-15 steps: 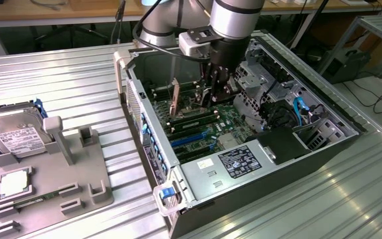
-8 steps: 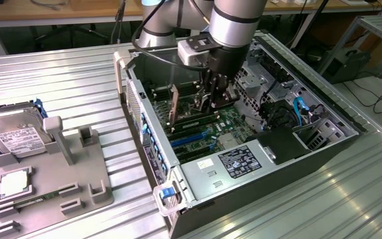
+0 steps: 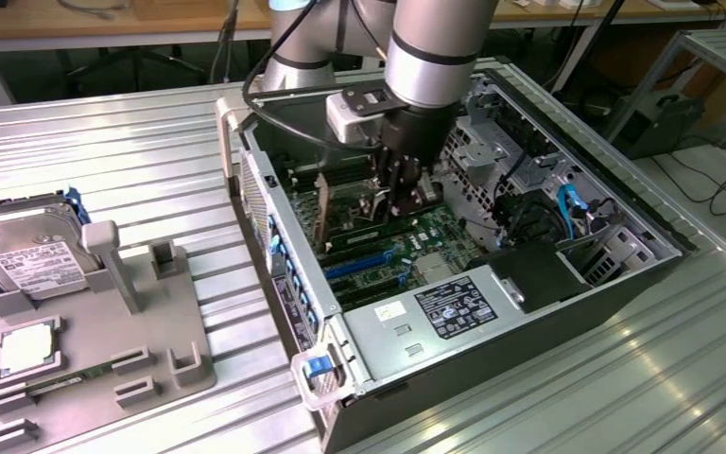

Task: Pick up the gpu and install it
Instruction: 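Insert the gpu into the slot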

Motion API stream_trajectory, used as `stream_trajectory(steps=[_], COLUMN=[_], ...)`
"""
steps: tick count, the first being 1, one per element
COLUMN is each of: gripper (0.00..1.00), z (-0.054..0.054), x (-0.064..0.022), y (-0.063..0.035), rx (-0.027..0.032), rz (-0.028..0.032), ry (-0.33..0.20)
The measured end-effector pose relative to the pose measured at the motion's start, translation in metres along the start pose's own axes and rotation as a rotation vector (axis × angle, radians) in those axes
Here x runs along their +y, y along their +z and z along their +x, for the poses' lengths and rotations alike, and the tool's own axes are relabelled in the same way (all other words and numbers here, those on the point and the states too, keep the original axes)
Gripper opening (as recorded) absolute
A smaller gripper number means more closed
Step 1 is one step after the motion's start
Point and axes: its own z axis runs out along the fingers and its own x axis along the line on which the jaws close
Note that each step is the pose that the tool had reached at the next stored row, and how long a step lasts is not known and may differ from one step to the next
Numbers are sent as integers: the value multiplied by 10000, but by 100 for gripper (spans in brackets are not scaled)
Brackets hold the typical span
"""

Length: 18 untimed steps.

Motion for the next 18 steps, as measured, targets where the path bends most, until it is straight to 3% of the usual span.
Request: stream_trajectory(steps=[7,9,18], gripper=[28,28,28], z=[118,120,154], x=[53,133,189], y=[96,153,309], rx=[-68,-68,-72], rz=[0,0,-12], ry=[4,4,2])
